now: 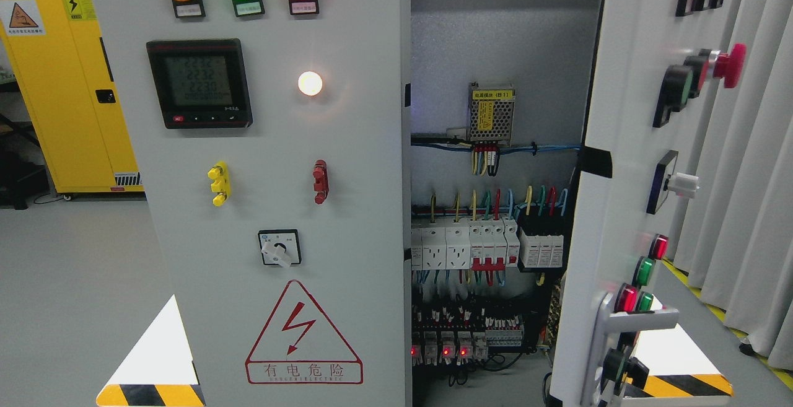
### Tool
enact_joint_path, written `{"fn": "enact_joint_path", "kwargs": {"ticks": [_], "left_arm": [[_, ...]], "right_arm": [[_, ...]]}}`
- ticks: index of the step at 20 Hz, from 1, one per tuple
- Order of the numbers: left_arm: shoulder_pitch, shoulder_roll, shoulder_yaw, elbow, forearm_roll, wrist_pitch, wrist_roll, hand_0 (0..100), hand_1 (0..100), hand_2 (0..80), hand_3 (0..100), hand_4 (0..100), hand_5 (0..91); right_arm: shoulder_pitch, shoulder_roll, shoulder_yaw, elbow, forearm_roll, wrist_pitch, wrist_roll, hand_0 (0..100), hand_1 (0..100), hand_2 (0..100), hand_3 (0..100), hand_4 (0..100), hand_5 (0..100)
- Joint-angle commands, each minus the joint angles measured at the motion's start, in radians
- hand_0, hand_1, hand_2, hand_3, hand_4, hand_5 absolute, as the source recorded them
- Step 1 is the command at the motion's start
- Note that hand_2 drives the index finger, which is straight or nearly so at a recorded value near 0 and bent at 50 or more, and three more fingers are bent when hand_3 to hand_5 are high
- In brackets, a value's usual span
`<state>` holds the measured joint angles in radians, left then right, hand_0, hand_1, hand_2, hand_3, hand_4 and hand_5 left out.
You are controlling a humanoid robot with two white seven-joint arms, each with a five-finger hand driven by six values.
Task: Open door with both hands
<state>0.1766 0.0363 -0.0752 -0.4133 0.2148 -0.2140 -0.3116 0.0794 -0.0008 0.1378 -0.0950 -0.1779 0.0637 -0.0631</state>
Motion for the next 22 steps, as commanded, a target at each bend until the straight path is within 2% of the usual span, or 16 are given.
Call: {"fn": "enact_joint_path", "kwargs": {"ticks": [1,3,4,5,7,10,14,18,22], "left_arm": [[0.083,0.048,0.113,-0.607,0.008,0.002,-0.211,0,0,0.0,0,0,0.0],[0.089,0.057,0.12,-0.689,0.061,0.004,-0.398,0,0,0.0,0,0,0.0],[0.099,0.066,0.117,-0.744,0.125,0.008,-0.487,0,0,0.0,0,0,0.0],[0.109,0.08,0.112,-0.798,0.18,0.014,-0.526,0,0,0.0,0,0,0.0],[0.116,0.123,0.109,-0.933,0.231,0.053,-0.529,0,0,0.0,0,0,0.0],[0.122,0.172,0.109,-1.132,0.248,0.128,-0.529,0,0,0.0,0,0,0.0],[0.124,0.258,0.083,-1.349,0.342,0.217,-0.531,0,0,0.0,0,0,0.0],[0.121,0.338,0.008,-1.426,0.35,0.22,-0.532,0,0,0.0,0,0,0.0],[0.089,0.415,-0.006,-1.486,0.35,0.216,-0.532,0,0,0.0,0,0,0.0]], "right_arm": [[0.0,-0.028,0.0,0.0,0.0,0.001,0.0,20,12,0,0,0,0],[0.0,-0.028,0.0,0.0,0.0,0.001,0.0,20,12,0,0,0,0],[0.0,-0.028,0.0,0.0,0.0,0.001,0.0,20,12,0,0,0,0],[0.0,-0.028,0.0,0.0,0.0,0.001,0.0,20,12,0,0,0,0],[0.0,-0.028,0.0,0.0,0.0,0.001,0.0,20,12,0,0,0,0],[0.0,-0.028,0.0,0.0,0.0,0.001,0.0,20,12,0,0,0,0],[0.0,-0.028,0.002,0.0,0.0,0.001,0.0,20,12,0,0,0,0],[0.0,-0.028,0.003,0.0,0.0,0.001,0.0,20,12,0,0,0,0],[0.0,-0.028,0.003,0.0,0.0,0.001,0.0,20,12,0,0,0,0]]}}
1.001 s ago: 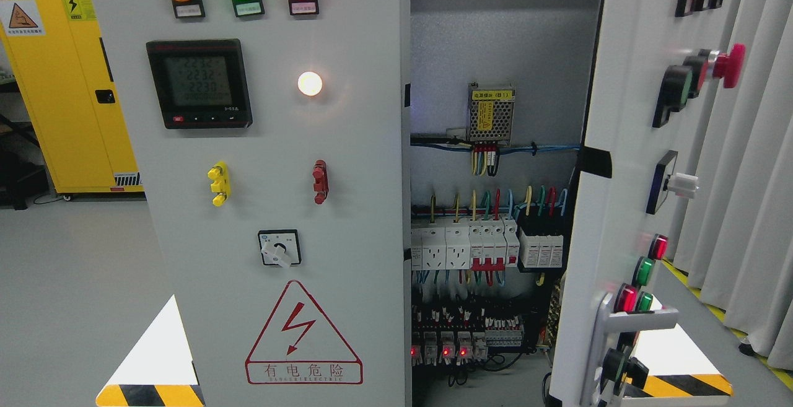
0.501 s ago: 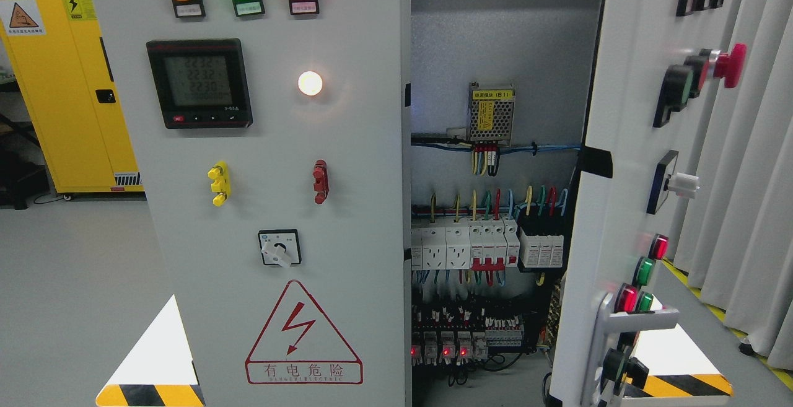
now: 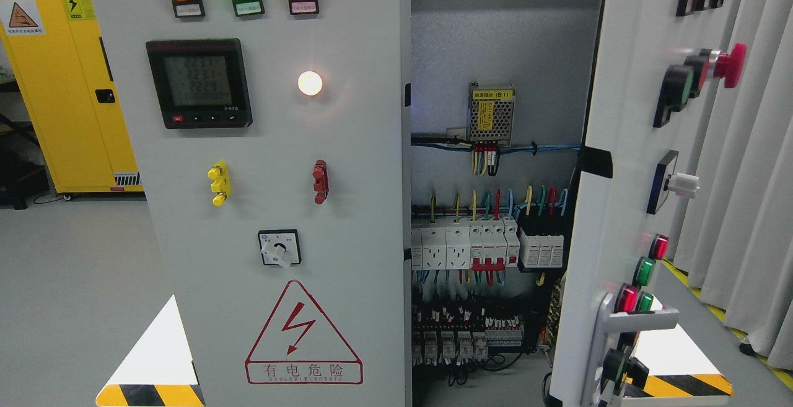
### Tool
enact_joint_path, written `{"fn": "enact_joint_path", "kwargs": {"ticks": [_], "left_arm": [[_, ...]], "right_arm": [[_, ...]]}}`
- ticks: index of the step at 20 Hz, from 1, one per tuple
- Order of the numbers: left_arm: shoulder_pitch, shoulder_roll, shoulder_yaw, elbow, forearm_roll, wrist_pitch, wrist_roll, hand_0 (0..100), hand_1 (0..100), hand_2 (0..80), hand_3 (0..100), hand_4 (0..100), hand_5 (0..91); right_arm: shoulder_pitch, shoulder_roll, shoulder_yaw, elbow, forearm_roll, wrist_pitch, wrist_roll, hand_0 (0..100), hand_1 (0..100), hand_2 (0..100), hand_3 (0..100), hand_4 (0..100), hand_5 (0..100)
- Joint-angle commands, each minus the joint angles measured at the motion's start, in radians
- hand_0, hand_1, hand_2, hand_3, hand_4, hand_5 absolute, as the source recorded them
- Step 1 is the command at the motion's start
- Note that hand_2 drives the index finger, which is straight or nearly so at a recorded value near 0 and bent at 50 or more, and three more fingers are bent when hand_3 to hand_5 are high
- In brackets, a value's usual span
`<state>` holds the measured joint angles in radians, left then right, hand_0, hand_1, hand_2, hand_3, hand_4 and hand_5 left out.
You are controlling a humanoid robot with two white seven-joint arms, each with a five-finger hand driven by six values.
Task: Open door with both hands
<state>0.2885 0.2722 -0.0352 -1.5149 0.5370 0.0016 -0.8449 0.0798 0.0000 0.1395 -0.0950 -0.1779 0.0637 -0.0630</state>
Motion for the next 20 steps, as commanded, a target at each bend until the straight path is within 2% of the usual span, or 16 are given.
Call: {"fn": "enact_joint_path", "kwargs": {"ticks": [1,4,6,12,15,17,20], "left_arm": [[-0.043,0.196,-0.045,-0.402,0.027,0.0,0.001,0,0,0.0,0,0,0.0],[-0.097,0.272,-0.045,-0.456,0.04,0.006,0.001,0,0,0.0,0,0,0.0],[-0.165,0.295,-0.045,-0.467,0.081,0.02,0.003,0,0,0.0,0,0,0.0],[-0.403,0.277,-0.046,-0.466,0.176,0.248,0.003,0,0,0.0,0,0,0.0],[-0.511,0.248,-0.049,-0.464,0.192,0.352,0.004,0,0,0.0,0,0,0.0],[-0.613,0.196,-0.067,-0.455,0.195,0.441,0.004,0,0,0.0,0,0,0.0],[-0.748,0.095,-0.132,-0.436,0.19,0.501,0.004,0,0,0.0,0,0,0.0]], "right_arm": [[0.0,-0.029,0.002,0.0,0.0,0.001,0.0,20,12,0,0,0,0],[0.001,-0.029,0.002,0.0,0.0,0.001,0.0,20,12,0,0,0,0],[0.0,-0.029,0.002,0.0,0.0,0.001,0.0,20,12,0,0,0,0],[0.001,-0.029,0.003,0.0,0.0,0.001,0.0,20,12,0,0,0,0],[0.003,-0.029,0.003,0.0,0.0,0.001,0.0,20,12,0,0,0,0],[0.003,-0.029,0.003,0.0,0.0,0.001,0.0,20,12,0,0,0,0],[0.003,-0.029,0.003,0.0,0.0,0.001,0.0,20,12,0,0,0,0]]}}
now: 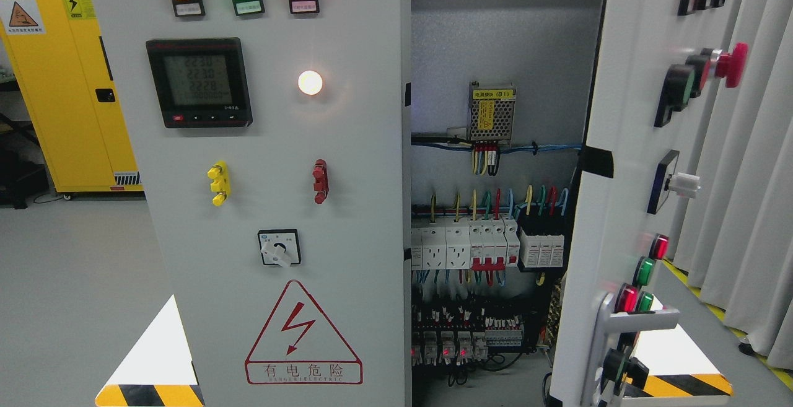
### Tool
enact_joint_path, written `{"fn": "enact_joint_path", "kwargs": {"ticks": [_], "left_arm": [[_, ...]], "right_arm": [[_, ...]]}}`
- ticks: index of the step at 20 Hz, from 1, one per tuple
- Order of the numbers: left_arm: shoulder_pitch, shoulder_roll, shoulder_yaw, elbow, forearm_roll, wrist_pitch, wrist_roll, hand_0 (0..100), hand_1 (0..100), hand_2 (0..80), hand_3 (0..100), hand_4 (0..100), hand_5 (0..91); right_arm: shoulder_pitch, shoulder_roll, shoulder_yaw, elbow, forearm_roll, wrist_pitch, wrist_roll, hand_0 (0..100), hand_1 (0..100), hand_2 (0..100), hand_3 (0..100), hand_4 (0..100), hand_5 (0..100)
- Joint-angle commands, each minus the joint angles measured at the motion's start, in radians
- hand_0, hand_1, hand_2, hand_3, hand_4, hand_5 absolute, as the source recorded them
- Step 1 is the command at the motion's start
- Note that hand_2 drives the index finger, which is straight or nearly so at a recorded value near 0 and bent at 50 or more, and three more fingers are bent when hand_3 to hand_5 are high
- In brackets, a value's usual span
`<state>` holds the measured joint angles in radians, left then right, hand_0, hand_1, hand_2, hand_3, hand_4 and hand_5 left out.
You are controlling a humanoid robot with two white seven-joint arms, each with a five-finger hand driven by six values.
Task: Open door with both hands
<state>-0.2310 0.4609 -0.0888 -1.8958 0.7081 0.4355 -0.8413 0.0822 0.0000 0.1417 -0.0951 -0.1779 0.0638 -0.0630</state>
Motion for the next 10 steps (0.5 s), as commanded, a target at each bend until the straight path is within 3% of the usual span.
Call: {"fn": "enact_joint_path", "kwargs": {"ticks": [1,7,10], "left_arm": [[-0.264,-0.108,-0.095,-0.043,0.016,0.078,0.002,0,0,0.0,0,0,0.0],[-0.48,-0.263,-0.114,0.056,0.008,0.222,0.004,0,0,0.0,0,0,0.0],[-0.56,-0.341,-0.118,0.115,-0.038,0.235,0.002,0,0,0.0,0,0,0.0]], "right_arm": [[0.001,-0.029,0.001,0.0,0.0,0.001,0.0,20,12,0,0,0,0],[0.002,-0.029,0.002,0.0,0.0,0.001,0.0,20,12,0,0,0,0],[0.002,-0.029,0.001,0.0,0.0,0.001,0.0,20,12,0,0,0,0]]}}
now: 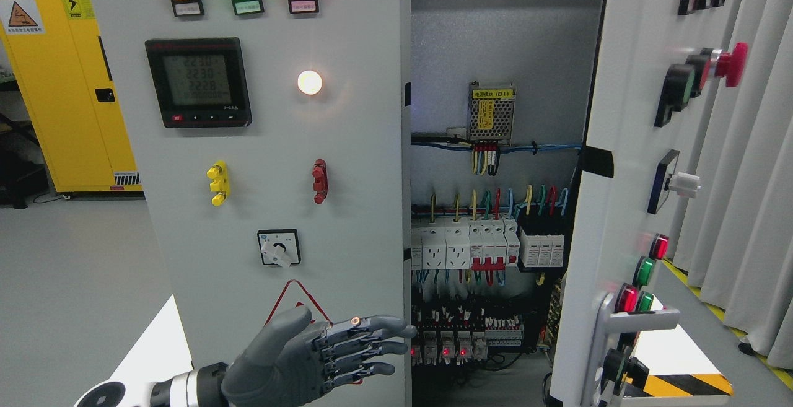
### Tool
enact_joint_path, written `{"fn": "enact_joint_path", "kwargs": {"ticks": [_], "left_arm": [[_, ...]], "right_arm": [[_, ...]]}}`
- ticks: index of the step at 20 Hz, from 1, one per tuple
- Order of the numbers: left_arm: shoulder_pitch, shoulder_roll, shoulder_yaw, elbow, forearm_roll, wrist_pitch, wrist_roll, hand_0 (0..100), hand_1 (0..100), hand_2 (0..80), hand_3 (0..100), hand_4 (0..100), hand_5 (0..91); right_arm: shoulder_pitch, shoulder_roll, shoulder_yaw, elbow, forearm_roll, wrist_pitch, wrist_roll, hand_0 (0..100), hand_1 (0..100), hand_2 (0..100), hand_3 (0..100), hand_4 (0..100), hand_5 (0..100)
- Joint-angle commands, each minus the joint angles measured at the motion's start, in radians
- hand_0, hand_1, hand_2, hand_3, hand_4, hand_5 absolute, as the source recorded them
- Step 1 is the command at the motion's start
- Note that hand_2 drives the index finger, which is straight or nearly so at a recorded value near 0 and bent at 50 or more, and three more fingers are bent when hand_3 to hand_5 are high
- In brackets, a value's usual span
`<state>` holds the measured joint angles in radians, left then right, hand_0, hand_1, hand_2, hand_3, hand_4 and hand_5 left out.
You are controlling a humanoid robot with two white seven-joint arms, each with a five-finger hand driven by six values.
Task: Open door with both hands
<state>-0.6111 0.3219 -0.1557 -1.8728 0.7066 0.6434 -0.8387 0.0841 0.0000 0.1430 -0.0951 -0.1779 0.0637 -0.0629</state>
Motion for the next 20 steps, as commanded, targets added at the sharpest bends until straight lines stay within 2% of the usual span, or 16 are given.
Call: {"fn": "enact_joint_path", "kwargs": {"ticks": [1,5,11,20], "left_arm": [[-0.208,-0.214,-0.062,0.107,-0.048,0.03,0.0,0,0,0.0,0,0,0.0],[-0.303,-0.3,-0.082,0.173,-0.052,0.113,0.001,0,0,0.0,0,0,0.0],[-0.449,-0.372,-0.084,0.282,-0.053,0.117,0.001,0,0,0.0,0,0,0.0],[-0.478,-0.469,-0.097,0.353,-0.071,0.13,0.006,0,0,0.0,0,0,0.0]], "right_arm": [[0.0,-0.029,0.001,0.0,0.0,0.001,0.0,20,12,0,0,0,0],[0.002,-0.029,0.001,0.0,0.0,0.001,0.0,20,12,0,0,0,0],[0.003,-0.029,0.001,0.0,0.0,0.001,0.0,20,12,0,0,0,0],[0.003,-0.029,0.001,0.0,0.0,0.001,0.0,20,12,0,0,0,0]]}}
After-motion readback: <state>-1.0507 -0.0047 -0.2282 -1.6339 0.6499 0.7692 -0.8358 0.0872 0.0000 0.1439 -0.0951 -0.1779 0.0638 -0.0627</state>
